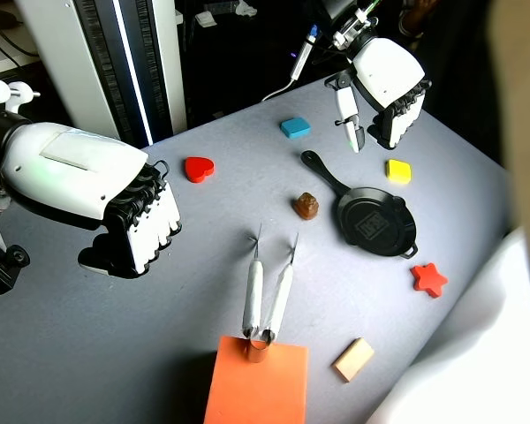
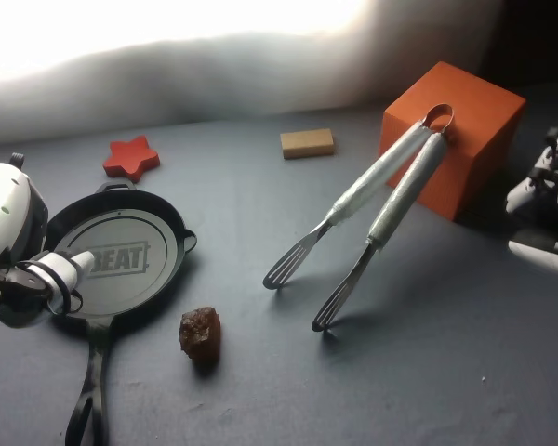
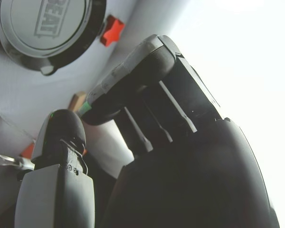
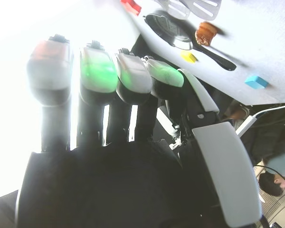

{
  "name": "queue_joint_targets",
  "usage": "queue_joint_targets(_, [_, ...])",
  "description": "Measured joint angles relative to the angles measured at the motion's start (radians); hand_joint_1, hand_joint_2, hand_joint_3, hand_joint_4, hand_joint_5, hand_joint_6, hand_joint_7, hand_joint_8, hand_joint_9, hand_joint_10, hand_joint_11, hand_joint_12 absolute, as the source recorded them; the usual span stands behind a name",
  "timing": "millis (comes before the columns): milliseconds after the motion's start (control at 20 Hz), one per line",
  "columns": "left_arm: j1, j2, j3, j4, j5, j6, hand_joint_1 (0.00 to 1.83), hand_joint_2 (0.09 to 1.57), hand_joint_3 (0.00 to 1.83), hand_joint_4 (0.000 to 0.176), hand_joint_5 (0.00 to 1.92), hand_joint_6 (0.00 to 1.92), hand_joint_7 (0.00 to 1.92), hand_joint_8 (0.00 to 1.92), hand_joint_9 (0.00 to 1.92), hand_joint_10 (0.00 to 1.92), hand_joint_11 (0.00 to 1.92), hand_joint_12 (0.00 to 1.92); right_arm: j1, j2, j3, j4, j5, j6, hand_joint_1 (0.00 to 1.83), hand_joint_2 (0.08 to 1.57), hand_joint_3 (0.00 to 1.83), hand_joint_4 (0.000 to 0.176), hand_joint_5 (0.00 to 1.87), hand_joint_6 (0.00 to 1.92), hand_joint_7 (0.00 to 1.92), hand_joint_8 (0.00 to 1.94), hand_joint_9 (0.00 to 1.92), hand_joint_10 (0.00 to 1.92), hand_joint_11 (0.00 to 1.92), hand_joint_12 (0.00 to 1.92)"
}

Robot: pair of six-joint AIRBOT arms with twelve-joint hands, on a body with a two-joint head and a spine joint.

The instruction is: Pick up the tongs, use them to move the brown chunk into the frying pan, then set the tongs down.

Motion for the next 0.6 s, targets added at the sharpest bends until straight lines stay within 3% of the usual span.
queue_joint_targets(50, [-0.006,0.0,-0.002,-0.016,-0.001,0.002,0.15,1.37,0.01,0.027,0.25,0.01,0.35,0.0,0.39,0.04,0.0,1.1,0.018,-0.011,0.004,0.001,-0.024,-0.009,0.0,1.28,0.05,0.0,0.0,0.0,0.12,0.02,0.06,0.06,0.0,0.0])
queue_joint_targets(350, [-0.015,0.0,-0.002,-0.034,0.004,0.003,0.17,1.36,0.0,0.035,0.2,0.0,0.28,0.0,0.35,0.0,0.0,1.03,0.142,-0.095,0.056,0.003,-0.198,0.003,0.0,1.3,0.0,0.0,0.02,0.0,0.15,0.0,0.12,0.01,0.0,0.11])
queue_joint_targets(500, [-0.019,0.0,-0.004,-0.029,0.006,0.005,0.24,1.34,0.0,0.033,0.21,0.0,0.27,0.0,0.36,0.0,0.0,1.07,0.214,-0.133,0.078,0.003,-0.299,0.003,0.05,1.27,0.0,0.0,0.03,0.0,0.12,0.0,0.09,0.0,0.0,0.04])
queue_joint_targets(550, [-0.021,0.0,-0.004,-0.029,0.01,0.006,0.24,1.35,0.0,0.03,0.2,0.0,0.27,0.0,0.35,0.0,0.0,1.06,0.236,-0.155,0.091,0.003,-0.332,0.003,0.11,1.25,0.0,0.0,0.05,0.0,0.12,0.0,0.09,0.0,0.0,0.1])
queue_joint_targets(600, [-0.021,0.0,-0.004,-0.029,0.015,0.007,0.22,1.34,0.0,0.024,0.22,0.01,0.27,0.0,0.36,0.0,0.0,1.11,0.247,-0.18,0.11,0.005,-0.358,0.011,0.29,1.22,0.0,0.0,0.06,0.01,0.13,0.0,0.1,0.0,0.0,0.11])
